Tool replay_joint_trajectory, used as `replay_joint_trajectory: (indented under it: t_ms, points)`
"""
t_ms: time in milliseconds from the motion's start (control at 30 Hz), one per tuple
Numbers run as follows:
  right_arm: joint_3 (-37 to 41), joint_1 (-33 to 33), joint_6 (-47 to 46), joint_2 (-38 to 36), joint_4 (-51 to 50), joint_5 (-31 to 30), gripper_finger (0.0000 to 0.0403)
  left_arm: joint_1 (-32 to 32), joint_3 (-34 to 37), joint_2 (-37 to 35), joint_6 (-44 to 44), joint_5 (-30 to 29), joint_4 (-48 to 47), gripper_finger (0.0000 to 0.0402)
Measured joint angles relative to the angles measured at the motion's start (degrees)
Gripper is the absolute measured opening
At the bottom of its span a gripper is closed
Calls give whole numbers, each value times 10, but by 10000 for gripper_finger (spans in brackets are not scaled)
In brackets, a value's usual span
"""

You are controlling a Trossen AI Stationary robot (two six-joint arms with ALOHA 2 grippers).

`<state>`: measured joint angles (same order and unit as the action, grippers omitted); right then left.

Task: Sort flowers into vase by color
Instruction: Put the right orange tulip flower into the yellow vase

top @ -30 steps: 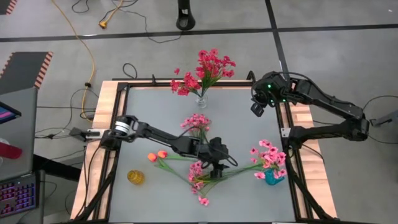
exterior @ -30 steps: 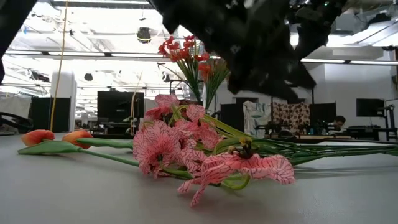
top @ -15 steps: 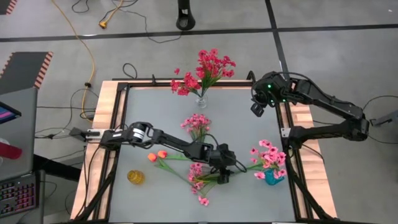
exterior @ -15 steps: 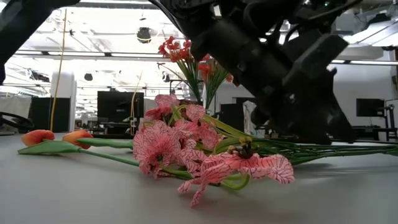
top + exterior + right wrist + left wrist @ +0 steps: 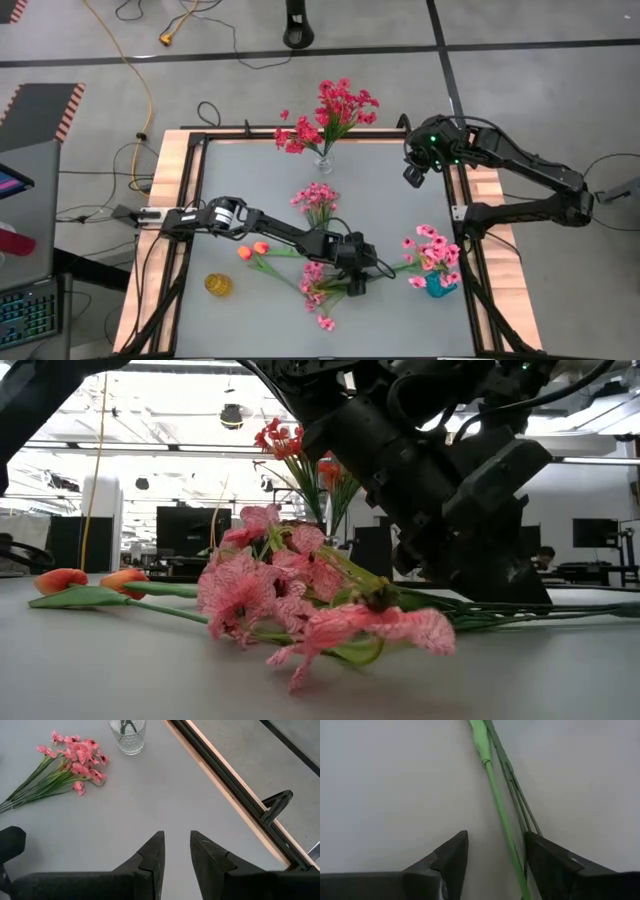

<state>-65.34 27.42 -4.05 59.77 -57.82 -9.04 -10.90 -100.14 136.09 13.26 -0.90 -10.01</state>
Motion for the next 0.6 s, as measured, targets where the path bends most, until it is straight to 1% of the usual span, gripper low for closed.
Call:
replay_joint_trajectory:
  t_ms: [333,600]
  points:
    - [0,0,0,0,0,0,118,0,0,0,-2,-1,-1,85]
    - [0,0,0,0,0,0,118,0,0,0,-1,7,-1,30]
